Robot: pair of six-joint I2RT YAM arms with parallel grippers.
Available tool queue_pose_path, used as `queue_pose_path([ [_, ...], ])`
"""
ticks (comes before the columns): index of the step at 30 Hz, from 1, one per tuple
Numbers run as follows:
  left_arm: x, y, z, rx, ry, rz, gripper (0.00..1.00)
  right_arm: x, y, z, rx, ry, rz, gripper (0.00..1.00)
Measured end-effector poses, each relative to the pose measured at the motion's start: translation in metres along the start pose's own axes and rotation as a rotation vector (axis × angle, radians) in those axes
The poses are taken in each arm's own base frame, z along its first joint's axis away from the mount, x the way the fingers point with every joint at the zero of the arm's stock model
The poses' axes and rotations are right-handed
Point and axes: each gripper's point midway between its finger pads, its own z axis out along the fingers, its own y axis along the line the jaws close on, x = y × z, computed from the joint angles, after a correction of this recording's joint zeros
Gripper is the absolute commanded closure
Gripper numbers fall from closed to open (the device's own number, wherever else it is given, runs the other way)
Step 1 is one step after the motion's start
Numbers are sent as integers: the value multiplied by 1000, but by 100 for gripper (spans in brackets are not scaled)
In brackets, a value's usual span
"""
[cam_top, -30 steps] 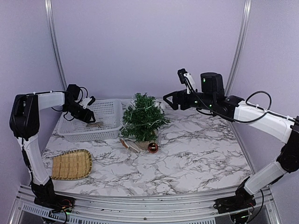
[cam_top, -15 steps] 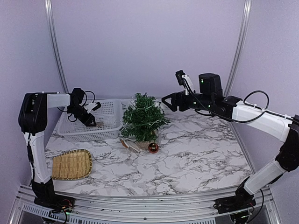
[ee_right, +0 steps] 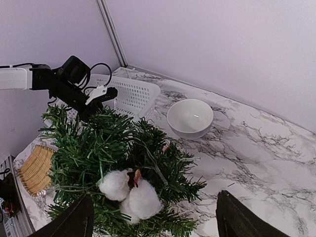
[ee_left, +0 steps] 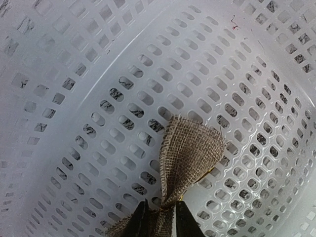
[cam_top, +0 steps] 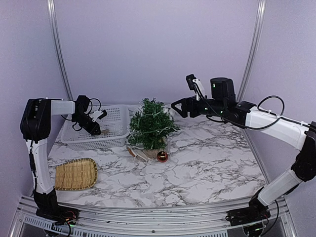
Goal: Decorate the small christmas tree
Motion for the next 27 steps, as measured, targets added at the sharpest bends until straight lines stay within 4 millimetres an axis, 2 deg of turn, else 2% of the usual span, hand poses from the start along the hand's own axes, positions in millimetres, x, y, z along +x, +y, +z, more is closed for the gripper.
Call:
queue_pose_path([
  [5, 0, -2, 4, -7, -5, 10, 82, 2, 0, 2, -3, 5, 1, 17],
  [10, -2, -2, 5, -17, -12, 9, 100, 3, -2, 3, -2, 9, 3, 17],
  [16, -14, -4, -7, -31, -42, -77, 100, 3, -2, 3, -1, 9, 4, 17],
  [20, -38, -8, -37, -56, -117, -188, 100, 3, -3, 2, 0, 7, 8, 17],
  [24, -72, -17, -87, -93, -247, -296, 100, 2, -5, 2, 6, 6, 14, 17],
  [27, -89, -28, -127, -100, -345, -397, 100, 2, -6, 2, 9, 5, 17, 17],
])
